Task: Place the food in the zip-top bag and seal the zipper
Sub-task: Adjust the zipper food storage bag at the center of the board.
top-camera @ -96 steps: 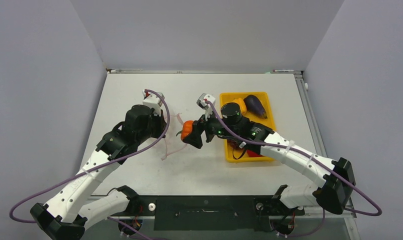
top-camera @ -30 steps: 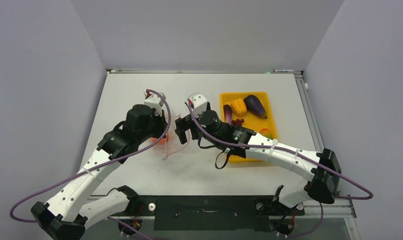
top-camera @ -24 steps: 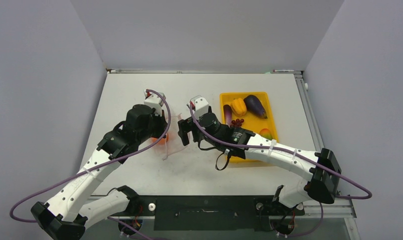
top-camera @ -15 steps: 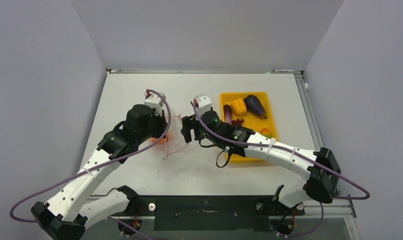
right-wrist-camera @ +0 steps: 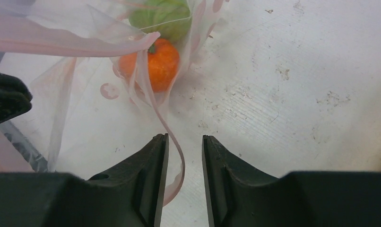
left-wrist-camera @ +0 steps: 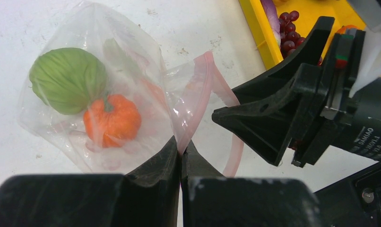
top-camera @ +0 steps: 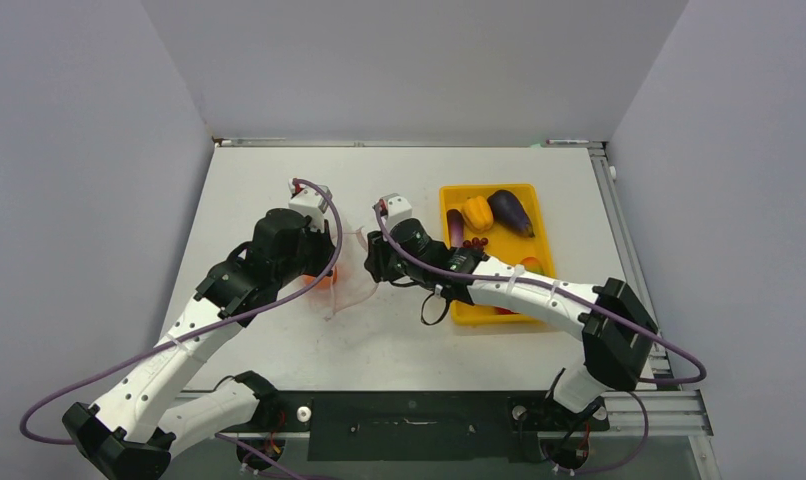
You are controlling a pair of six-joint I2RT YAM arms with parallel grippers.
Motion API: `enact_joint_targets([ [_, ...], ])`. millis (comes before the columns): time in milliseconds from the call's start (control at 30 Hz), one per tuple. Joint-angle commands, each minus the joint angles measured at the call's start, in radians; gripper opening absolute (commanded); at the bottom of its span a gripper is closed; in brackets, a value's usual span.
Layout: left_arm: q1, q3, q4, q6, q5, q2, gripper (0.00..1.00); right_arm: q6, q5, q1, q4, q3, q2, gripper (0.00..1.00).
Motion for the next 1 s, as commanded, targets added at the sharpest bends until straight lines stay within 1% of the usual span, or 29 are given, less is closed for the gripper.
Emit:
enact_joint_targets([
  [0,0.004,0.007,0.049,0.009,0.007,-0.001,0.00,0.007,-0.033,-0.018,0.079,0.044,0.015,0.28],
  [100,0.004,0.007,0.050,0.009,0.005,-0.003,0.00,0.007,-0.033,-0.018,0.089,0.046,0.010,0.14],
  [133,0.004,0.007,0.049,0.009,0.004,-0.003,0.00,0.006,-0.033,-0.019,0.091,0.044,0.005,0.07],
  [167,0.004,0.007,0.049,0.009,0.004,-0.003,0.00,0.004,-0.025,-0.017,0.093,0.042,-0.003,0.06],
  [267,0.005,0.007,0.050,0.009,0.002,-0.006,0.00,-0.008,0.016,-0.007,0.127,0.011,-0.044,0.05],
  [400,0.004,0.008,0.050,0.009,-0.003,-0.012,0.00,-0.024,0.141,0.022,0.209,-0.071,-0.127,0.05],
  [567,0.004,0.007,0.050,0.009,-0.003,-0.011,0.00,0.007,0.268,0.026,0.283,-0.191,-0.226,0.05],
  [633,0.004,0.008,0.050,0.009,-0.001,-0.008,0.00,0.012,0.276,0.026,0.288,-0.204,-0.233,0.05],
  [833,0.004,0.007,0.049,0.009,-0.003,-0.006,0.00,0.018,0.263,0.026,0.236,-0.169,-0.201,0.05],
  [900,0.004,0.008,0.050,0.009,-0.005,-0.006,0.00,0.014,0.254,0.025,0.225,-0.159,-0.199,0.10],
  [967,0.004,0.007,0.050,0.009,-0.006,-0.005,0.00,-0.002,0.243,0.024,0.198,-0.138,-0.197,0.18],
])
